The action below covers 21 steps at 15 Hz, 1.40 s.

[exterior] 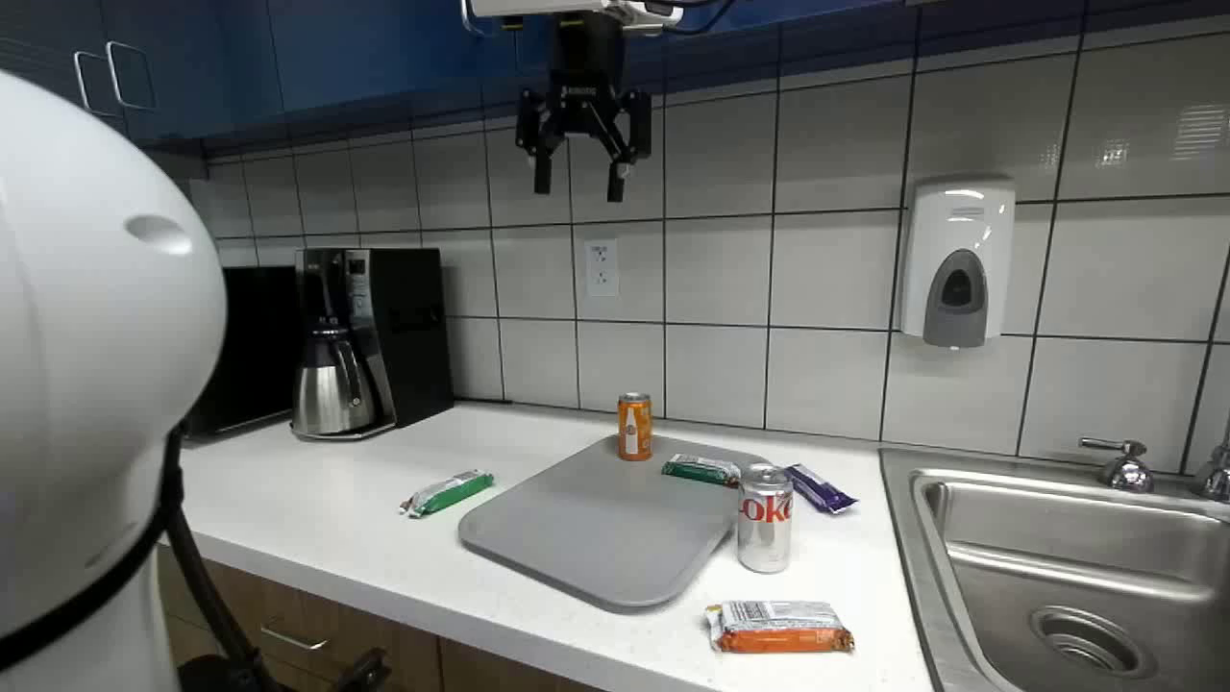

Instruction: Put the packets on the grey tray.

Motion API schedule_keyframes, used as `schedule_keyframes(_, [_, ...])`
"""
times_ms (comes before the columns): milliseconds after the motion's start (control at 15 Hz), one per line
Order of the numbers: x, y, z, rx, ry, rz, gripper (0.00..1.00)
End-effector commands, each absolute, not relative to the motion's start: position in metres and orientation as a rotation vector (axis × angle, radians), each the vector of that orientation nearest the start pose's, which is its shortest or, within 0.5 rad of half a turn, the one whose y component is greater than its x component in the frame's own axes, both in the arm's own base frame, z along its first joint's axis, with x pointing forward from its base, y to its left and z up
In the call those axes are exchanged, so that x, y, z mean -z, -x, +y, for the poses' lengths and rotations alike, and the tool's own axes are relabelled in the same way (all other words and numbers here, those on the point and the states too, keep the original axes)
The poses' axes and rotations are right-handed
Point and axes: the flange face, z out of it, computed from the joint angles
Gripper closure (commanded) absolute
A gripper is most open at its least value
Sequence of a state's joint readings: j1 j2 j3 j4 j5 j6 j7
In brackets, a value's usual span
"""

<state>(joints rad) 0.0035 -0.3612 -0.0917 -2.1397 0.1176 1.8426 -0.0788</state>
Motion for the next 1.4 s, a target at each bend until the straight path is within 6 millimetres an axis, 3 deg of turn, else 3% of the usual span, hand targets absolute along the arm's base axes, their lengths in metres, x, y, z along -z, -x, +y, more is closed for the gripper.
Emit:
schedule_keyframes(0, [-0.559,-0.452,-0.035,0.110,2.998,0.049,0.00])
schedule_keyframes(533, [-0.555,-0.448,-0.028,0.108,3.009,0.027,0.00])
schedule_keyframes(1333, [-0.506,-0.403,0.056,-0.064,3.041,-0.240,0.00])
